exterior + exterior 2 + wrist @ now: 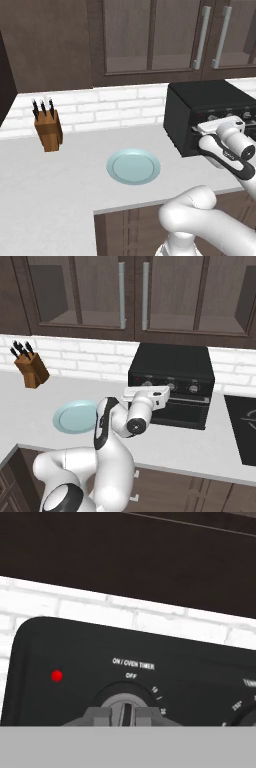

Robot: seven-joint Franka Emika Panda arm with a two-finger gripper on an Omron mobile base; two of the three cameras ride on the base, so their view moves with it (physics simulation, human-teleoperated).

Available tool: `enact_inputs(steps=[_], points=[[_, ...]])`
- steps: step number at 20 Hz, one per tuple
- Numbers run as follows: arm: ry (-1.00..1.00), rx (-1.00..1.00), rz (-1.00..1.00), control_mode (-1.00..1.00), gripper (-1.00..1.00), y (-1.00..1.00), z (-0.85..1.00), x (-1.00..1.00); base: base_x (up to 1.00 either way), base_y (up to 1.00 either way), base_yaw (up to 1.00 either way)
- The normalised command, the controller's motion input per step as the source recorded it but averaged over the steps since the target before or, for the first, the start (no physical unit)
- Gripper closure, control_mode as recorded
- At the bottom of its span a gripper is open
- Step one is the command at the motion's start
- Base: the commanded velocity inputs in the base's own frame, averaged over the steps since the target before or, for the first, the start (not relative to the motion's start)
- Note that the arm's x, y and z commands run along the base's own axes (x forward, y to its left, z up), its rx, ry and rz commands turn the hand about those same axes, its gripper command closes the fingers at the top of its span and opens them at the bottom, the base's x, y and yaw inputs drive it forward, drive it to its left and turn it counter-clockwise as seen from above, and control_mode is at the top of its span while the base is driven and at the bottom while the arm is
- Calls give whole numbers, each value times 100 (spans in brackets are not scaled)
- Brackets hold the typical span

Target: Pick up the kebab skewer and baguette bread, and place them inside the toaster oven. Close the toaster oven door and start by setting the timer.

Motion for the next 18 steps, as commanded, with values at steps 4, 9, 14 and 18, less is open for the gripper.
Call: enact_inputs(steps=[4, 9, 14, 18], points=[[0, 4, 0, -100, 100, 0, 0, 10, 0, 0, 0], [0, 2, 0, -100, 100, 6, 0, 0, 0, 0, 0], [0, 2, 0, -100, 100, 9, 0, 0, 0, 0, 0], [0, 11, 0, -100, 100, 5, 0, 3, 0, 0, 0]])
